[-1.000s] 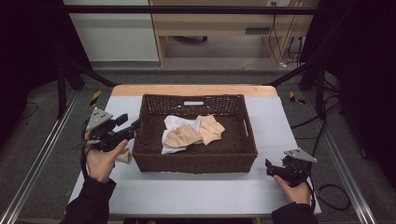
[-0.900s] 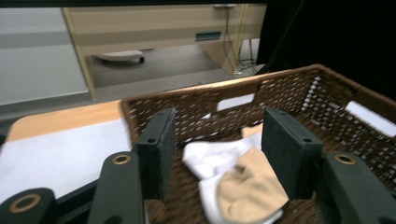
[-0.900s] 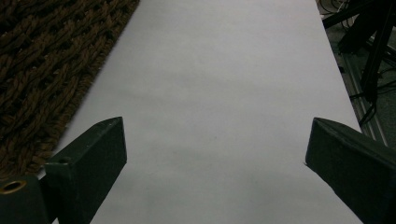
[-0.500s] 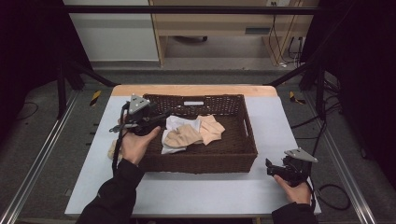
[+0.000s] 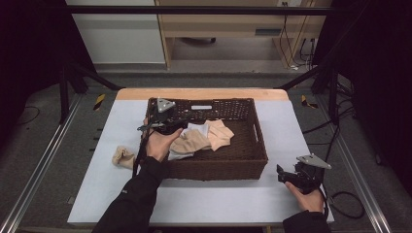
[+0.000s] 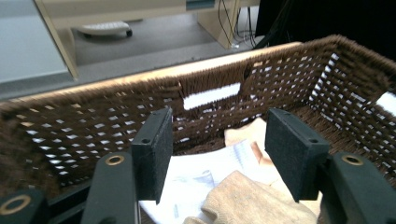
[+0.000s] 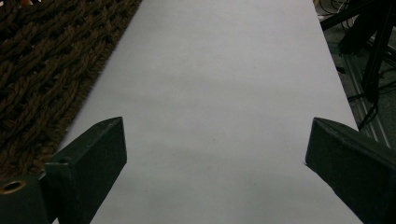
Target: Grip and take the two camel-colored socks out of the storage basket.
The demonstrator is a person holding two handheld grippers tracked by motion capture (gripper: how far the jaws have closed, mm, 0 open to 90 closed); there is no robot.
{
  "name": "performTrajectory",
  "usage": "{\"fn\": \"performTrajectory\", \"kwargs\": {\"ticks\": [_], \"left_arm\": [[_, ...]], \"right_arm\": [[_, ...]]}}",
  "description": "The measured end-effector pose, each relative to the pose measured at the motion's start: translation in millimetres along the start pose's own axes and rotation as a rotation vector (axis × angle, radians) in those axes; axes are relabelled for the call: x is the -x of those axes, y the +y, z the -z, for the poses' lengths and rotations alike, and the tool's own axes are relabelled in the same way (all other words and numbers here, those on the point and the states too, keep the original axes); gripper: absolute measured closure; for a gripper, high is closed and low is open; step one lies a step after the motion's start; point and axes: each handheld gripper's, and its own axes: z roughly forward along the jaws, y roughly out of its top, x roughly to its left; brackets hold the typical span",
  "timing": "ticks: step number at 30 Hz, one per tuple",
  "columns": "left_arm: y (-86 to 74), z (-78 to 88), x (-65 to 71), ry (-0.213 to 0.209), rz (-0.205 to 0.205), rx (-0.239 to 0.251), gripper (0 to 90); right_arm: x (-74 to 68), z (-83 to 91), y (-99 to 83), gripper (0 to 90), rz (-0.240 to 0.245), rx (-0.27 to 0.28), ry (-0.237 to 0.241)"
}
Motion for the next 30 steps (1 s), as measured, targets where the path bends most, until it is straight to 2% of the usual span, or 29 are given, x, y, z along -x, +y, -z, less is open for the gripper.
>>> {"fn": "performTrajectory", "kwargs": {"ticks": [3, 4, 5, 8, 12, 17, 21, 30], "left_arm": [[-10.7, -16.2, -0.4, -0.004, 0.000, -0.047, 40.9], [-10.7, -16.2, -0.4, -0.004, 0.000, -0.047, 40.9], [-16.9, -23.1, -0.7, 0.006, -0.018, -0.079, 40.9], [-22.9, -28.4, -1.8, 0.012, -0.013, -0.107, 41.0], [-25.2, -30.8, -2.6, 0.015, -0.014, -0.134, 41.2], [-32.7, -33.8, -4.4, -0.002, -0.030, -0.189, 41.3], [-34.5, -34.3, -5.3, -0.005, -0.030, -0.201, 42.0], [-40.0, -40.5, -0.8, -0.014, -0.063, -0.273, 38.9]], "right_arm": [[-0.3, -0.2, 0.0, 5.6, 0.001, -0.001, 0.000], [-0.3, -0.2, 0.0, 5.6, 0.001, -0.001, 0.000], [-0.1, -0.1, 0.0, 5.6, 0.003, 0.000, 0.000], [-0.2, 0.0, 0.0, 5.6, 0.001, 0.001, 0.000], [-0.3, -0.2, 0.0, 5.7, 0.003, -0.001, 0.001], [-0.2, -0.3, -0.1, 5.7, 0.004, -0.002, -0.002], [-0.4, -0.6, -0.1, 5.7, 0.005, -0.003, -0.002], [-0.6, -0.5, -0.2, 5.7, 0.004, -0.004, -0.003]]}}
